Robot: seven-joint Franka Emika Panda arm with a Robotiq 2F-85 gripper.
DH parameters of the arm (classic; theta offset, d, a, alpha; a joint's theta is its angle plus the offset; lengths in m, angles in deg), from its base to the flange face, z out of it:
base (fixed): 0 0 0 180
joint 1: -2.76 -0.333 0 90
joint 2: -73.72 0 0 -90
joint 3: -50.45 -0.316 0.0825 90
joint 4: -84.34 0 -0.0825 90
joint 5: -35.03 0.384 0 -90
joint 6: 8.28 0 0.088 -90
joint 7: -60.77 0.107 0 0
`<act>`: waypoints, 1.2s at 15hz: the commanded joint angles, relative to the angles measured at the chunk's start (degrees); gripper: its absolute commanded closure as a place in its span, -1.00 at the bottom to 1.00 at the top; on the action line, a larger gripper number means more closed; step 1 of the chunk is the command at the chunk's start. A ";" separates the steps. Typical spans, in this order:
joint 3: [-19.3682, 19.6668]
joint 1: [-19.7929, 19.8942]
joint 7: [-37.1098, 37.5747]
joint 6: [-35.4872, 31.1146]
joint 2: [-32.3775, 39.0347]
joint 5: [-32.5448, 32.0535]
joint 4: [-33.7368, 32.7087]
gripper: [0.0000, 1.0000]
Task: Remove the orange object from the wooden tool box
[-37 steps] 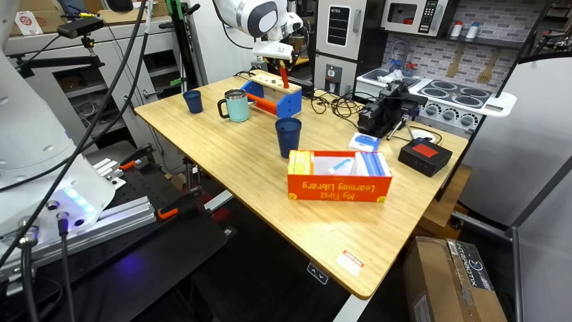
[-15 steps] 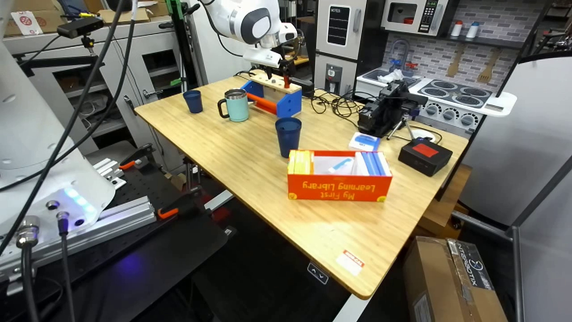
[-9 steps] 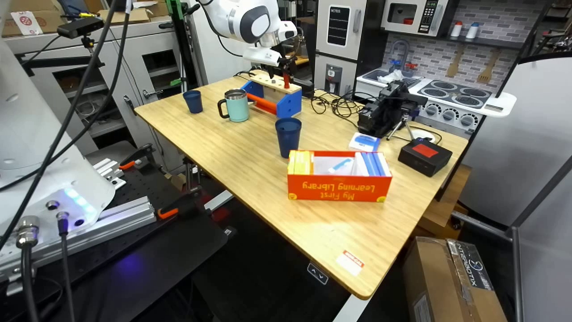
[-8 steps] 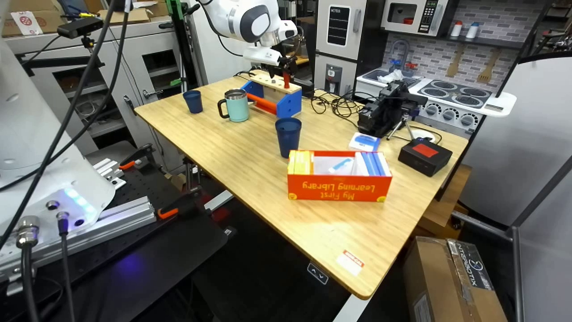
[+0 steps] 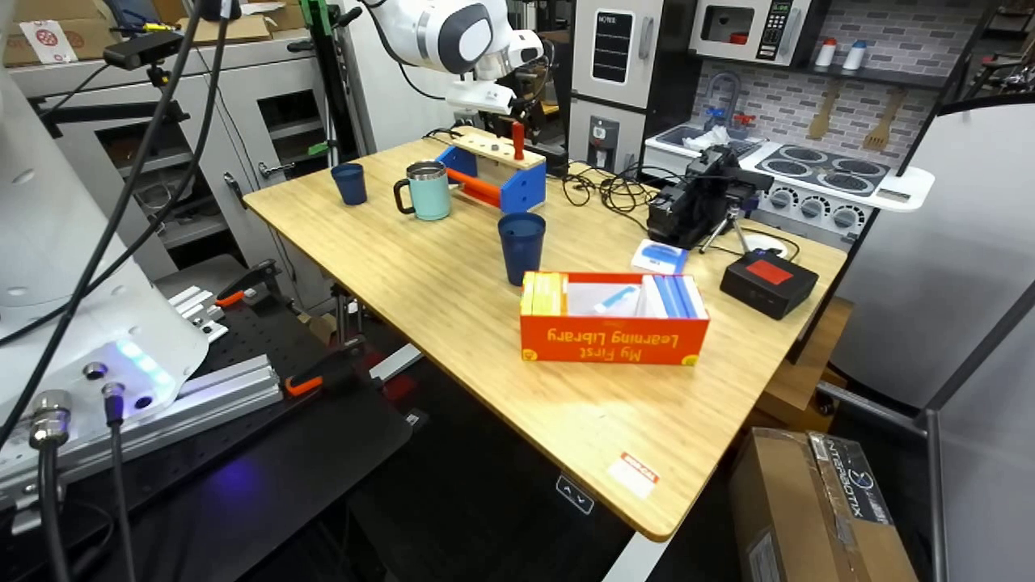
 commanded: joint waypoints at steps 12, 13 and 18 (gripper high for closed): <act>-0.84 1.12 -1.28 -1.10 0.17 -1.88 -1.31 0.24; -0.97 1.25 -1.51 -0.92 0.21 -1.88 -1.43 0.38; -2.28 1.91 -3.77 -0.01 0.83 -2.14 -2.85 0.87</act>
